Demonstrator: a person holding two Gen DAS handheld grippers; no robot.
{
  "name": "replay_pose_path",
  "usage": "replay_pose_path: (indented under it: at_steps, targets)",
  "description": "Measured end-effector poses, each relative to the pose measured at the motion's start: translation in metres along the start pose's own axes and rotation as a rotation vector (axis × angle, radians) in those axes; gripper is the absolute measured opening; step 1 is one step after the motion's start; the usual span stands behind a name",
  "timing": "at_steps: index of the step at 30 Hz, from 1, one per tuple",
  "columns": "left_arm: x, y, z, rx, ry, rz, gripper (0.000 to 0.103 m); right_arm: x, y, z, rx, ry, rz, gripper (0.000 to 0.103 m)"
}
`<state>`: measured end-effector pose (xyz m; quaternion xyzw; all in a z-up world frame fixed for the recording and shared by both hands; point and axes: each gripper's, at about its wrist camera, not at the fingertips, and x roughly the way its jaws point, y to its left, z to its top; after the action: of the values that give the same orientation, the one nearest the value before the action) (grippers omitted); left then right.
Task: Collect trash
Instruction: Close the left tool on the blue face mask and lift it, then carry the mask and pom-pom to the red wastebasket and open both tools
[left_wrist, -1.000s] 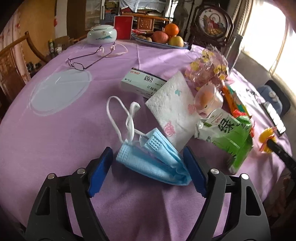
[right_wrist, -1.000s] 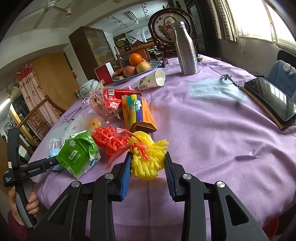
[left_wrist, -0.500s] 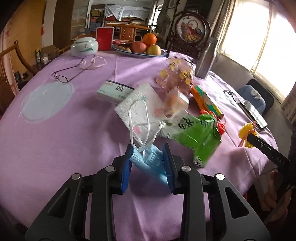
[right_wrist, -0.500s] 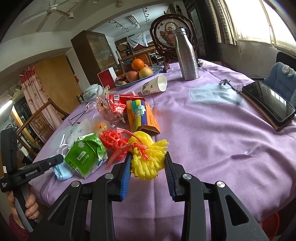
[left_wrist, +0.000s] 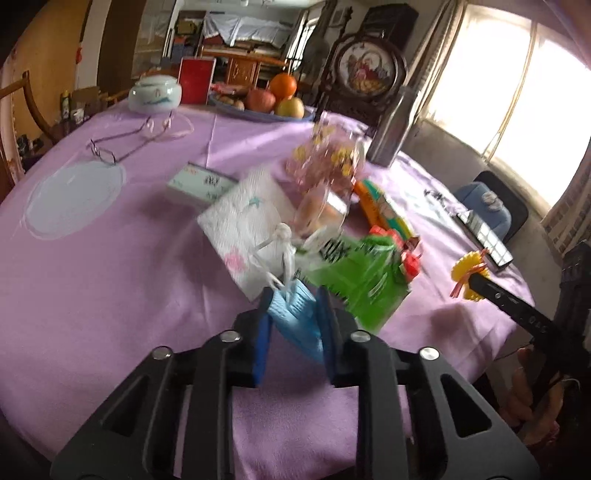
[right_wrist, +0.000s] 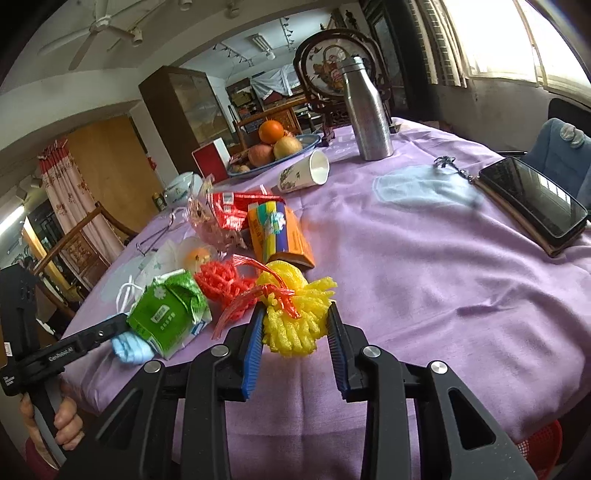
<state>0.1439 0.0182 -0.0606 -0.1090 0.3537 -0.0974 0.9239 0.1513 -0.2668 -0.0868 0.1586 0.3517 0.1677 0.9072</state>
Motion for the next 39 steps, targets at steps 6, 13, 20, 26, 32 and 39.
replay_pose_path:
  at_steps: [6,13,20,26,32,39]
  targets:
    - [-0.032,-0.004,0.010,0.022,-0.073,0.023,0.020,-0.019,0.002,0.003,0.000,-0.046,0.012,0.031]
    - [-0.058,-0.032,0.012,0.094,-0.120,0.008,0.020,-0.056,0.001,0.003,-0.003,-0.112,0.007,0.031]
    - [-0.067,-0.077,0.004,0.166,-0.126,-0.080,0.020,-0.107,-0.022,-0.015,0.014,-0.166,-0.053,0.031]
    - [-0.059,-0.136,-0.018,0.264,-0.101,-0.192,0.020,-0.157,-0.068,-0.049,0.060,-0.188,-0.174,0.031]
    - [-0.033,-0.205,-0.047,0.367,-0.019,-0.324,0.020,-0.183,-0.152,-0.102,0.206,-0.131,-0.336,0.031]
    - [0.014,-0.268,-0.081,0.468,0.102,-0.410,0.020,-0.160,-0.265,-0.172,0.422,0.032,-0.494,0.032]
